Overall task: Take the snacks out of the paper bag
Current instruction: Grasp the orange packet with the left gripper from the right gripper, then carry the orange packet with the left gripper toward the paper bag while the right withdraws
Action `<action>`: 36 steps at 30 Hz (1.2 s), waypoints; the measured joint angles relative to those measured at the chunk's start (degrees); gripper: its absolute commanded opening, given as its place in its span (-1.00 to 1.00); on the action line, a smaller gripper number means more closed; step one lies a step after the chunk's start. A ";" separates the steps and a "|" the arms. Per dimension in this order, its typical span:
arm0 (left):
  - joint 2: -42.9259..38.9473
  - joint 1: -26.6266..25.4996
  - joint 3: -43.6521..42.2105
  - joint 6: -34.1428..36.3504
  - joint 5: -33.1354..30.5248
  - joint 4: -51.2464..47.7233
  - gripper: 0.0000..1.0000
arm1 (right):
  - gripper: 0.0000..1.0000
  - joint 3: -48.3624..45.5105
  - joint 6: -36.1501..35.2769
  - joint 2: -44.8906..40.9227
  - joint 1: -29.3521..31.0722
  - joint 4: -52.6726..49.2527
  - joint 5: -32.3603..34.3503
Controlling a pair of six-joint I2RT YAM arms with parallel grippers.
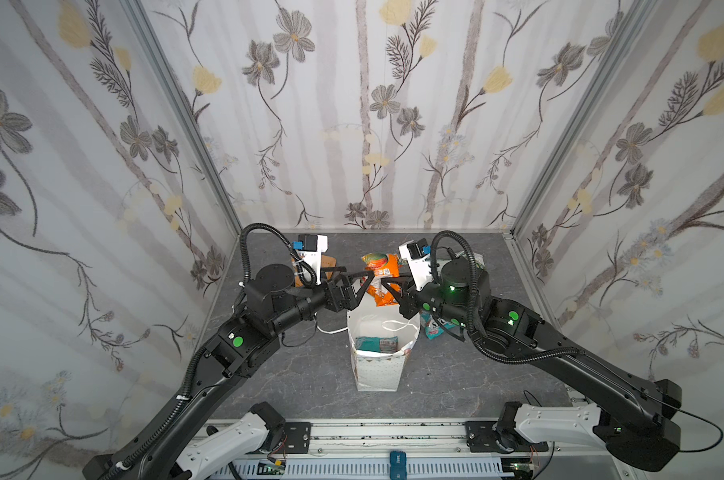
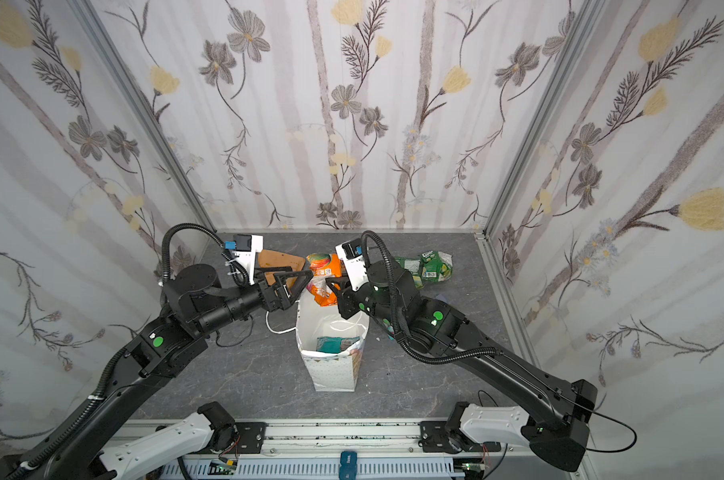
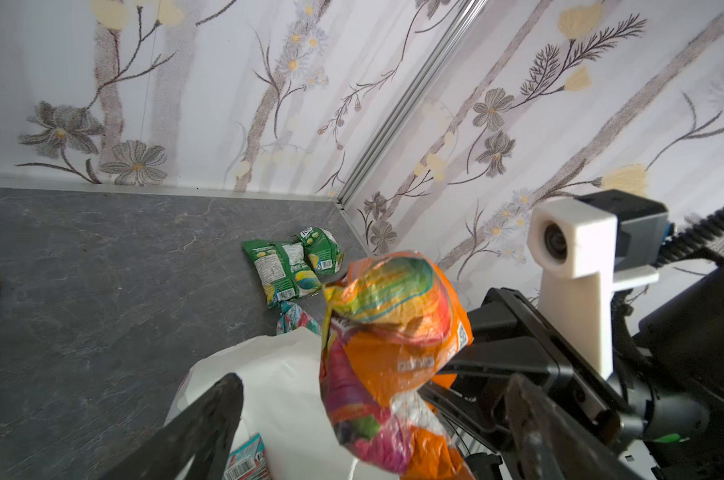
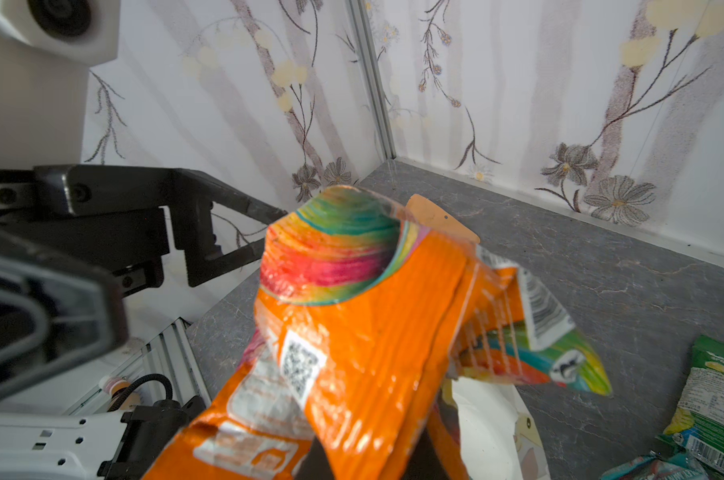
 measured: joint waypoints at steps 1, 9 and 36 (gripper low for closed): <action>0.39 0.00 -0.13 -0.61 0.00 0.90 0.97 | -0.93 -0.09 -0.02 -0.04 0.11 0.11 -0.68; 3.96 0.00 -3.02 -7.41 5.09 9.68 0.37 | -0.90 -0.15 -0.44 -0.20 0.81 2.23 -4.09; -0.85 0.00 0.11 -1.75 4.22 10.95 -0.56 | 0.83 -5.40 1.14 -10.36 0.90 12.39 -8.04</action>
